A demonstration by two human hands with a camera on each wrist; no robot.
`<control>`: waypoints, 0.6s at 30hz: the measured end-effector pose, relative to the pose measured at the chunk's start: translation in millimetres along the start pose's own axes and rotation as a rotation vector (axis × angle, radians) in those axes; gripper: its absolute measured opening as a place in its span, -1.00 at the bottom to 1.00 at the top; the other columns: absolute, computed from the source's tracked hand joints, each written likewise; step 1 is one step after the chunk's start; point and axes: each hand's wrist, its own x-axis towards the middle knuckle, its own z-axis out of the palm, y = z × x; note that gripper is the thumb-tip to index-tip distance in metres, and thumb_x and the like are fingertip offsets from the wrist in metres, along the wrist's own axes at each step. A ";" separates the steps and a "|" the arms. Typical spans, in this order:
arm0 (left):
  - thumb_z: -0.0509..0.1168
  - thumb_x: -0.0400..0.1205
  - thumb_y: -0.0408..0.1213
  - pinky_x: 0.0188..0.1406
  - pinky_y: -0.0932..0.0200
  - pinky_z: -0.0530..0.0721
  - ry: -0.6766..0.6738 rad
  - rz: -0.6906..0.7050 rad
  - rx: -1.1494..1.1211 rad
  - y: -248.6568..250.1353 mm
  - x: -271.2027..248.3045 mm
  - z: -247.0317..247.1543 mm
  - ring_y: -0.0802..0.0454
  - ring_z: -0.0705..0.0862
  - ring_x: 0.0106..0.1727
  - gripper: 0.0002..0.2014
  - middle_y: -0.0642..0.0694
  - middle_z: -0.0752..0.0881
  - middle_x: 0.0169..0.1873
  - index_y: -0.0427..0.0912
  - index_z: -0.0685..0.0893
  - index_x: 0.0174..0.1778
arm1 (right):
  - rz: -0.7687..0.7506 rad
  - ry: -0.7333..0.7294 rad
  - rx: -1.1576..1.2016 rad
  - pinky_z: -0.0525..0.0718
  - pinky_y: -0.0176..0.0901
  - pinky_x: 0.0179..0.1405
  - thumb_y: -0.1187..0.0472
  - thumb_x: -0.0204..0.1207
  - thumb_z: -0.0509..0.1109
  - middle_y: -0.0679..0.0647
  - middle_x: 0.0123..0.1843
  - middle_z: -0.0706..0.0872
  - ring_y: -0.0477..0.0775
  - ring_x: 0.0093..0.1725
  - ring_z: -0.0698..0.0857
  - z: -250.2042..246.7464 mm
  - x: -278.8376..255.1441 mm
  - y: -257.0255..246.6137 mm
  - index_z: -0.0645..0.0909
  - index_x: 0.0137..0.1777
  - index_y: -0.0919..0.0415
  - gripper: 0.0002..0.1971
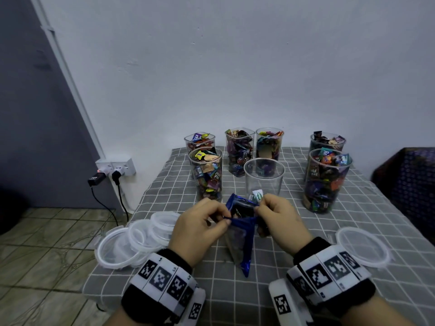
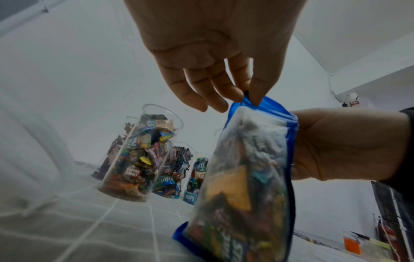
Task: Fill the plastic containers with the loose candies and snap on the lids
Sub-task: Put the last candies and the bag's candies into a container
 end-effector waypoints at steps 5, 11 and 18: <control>0.27 0.39 0.01 -0.22 0.19 0.62 0.001 0.026 0.065 5.7 2.8 -6.1 0.15 0.64 -0.14 -0.93 0.18 0.63 -0.20 0.31 0.59 -0.26 | -0.063 0.061 -0.147 0.62 0.24 -0.30 0.27 0.44 0.26 0.12 -0.54 0.55 0.27 -0.42 0.55 -2.8 0.0 -1.5 0.38 -0.46 0.19 -0.75; 0.52 0.17 0.22 0.31 0.14 0.50 -0.204 -0.259 0.006 6.6 -1.5 7.9 0.35 0.40 0.40 -0.02 0.30 0.43 0.38 0.44 0.12 0.47 | -0.008 0.011 -0.068 0.60 0.12 -0.35 0.32 0.52 0.26 0.19 -0.40 0.50 0.15 -0.39 0.52 0.6 -2.4 -3.6 0.38 -0.40 0.20 -0.74; 0.63 0.25 -0.19 0.19 0.23 0.61 -0.200 -0.321 -0.214 7.7 3.9 20.2 0.38 0.63 0.16 -0.31 0.34 0.69 0.06 0.47 0.45 0.14 | -0.022 -0.014 -0.003 0.57 -0.03 -0.38 0.26 0.61 0.27 0.14 -0.40 0.56 0.10 -0.38 0.57 -1.1 -6.8 -5.9 0.40 -0.37 0.17 -0.71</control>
